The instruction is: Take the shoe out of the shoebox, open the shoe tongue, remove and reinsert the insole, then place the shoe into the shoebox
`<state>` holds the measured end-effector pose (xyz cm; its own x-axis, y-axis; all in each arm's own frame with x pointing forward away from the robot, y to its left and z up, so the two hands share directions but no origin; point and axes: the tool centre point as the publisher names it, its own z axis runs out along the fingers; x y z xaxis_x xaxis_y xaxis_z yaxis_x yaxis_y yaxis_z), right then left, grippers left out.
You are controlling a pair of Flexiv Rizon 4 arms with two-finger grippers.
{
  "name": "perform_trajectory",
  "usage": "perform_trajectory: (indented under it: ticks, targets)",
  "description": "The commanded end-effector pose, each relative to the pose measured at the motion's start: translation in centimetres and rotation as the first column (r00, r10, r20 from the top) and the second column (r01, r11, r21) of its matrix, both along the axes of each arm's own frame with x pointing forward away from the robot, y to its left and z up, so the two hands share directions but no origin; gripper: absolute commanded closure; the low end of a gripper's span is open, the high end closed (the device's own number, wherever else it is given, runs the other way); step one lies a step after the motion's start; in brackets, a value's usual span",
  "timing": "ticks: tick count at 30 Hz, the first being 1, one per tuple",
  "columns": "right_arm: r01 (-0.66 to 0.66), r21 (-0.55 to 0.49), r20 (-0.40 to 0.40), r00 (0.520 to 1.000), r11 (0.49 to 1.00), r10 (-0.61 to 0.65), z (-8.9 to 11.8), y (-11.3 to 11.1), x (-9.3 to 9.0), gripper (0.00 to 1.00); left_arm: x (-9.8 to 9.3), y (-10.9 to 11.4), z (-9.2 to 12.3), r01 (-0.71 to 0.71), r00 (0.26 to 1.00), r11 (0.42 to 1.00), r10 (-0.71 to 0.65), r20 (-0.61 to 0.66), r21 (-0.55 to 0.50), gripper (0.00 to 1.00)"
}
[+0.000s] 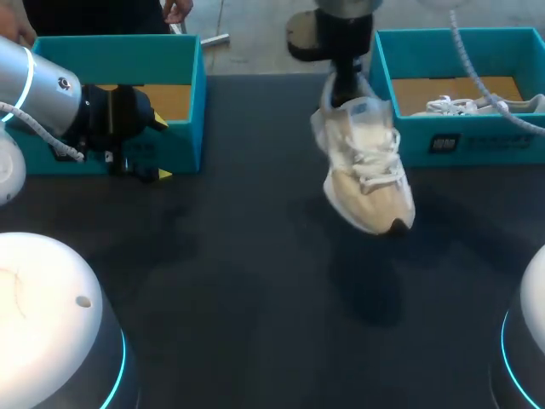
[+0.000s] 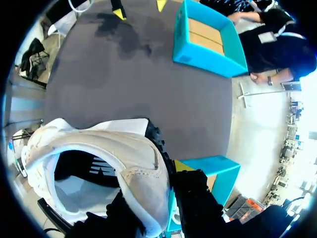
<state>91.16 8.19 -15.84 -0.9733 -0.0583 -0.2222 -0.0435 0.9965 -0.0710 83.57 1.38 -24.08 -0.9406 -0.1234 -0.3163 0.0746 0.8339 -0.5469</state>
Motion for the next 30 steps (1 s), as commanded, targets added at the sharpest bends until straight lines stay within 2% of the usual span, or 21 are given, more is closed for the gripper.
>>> perform_trajectory:
  ticks: [1,17,22,25,27,30]
  targets:
    - [-0.008,0.055,-0.027,1.0,0.998,0.01,0.7,-3.5,1.3,1.0,0.0,0.0,0.0,-0.001,1.0,1.0,0.001,0.0,0.004,0.0]
    - [0.024,0.013,-0.076,0.997,1.0,-0.023,1.9,-12.1,7.0,1.0,0.0,0.0,0.0,-0.001,1.0,1.0,0.001,0.0,0.004,0.0]
    - [0.035,0.01,-0.079,0.996,0.999,-0.034,2.4,-14.0,8.4,1.0,0.0,0.0,0.0,-0.001,1.0,1.0,0.001,0.0,0.004,0.0]
    - [0.018,0.048,-0.09,0.996,0.999,-0.014,2.1,-15.4,9.2,1.0,0.0,0.0,0.0,-0.001,1.0,1.0,0.001,0.0,0.004,0.0]
    - [0.062,0.058,-0.093,0.994,0.996,-0.057,1.8,-16.2,9.4,1.0,0.0,0.0,0.0,-0.001,1.0,1.0,0.001,0.0,0.004,0.0]
    - [0.062,0.058,-0.093,0.994,0.996,-0.057,1.8,-16.2,9.4,1.0,0.0,0.0,0.0,-0.001,1.0,1.0,0.001,0.0,0.004,0.0]
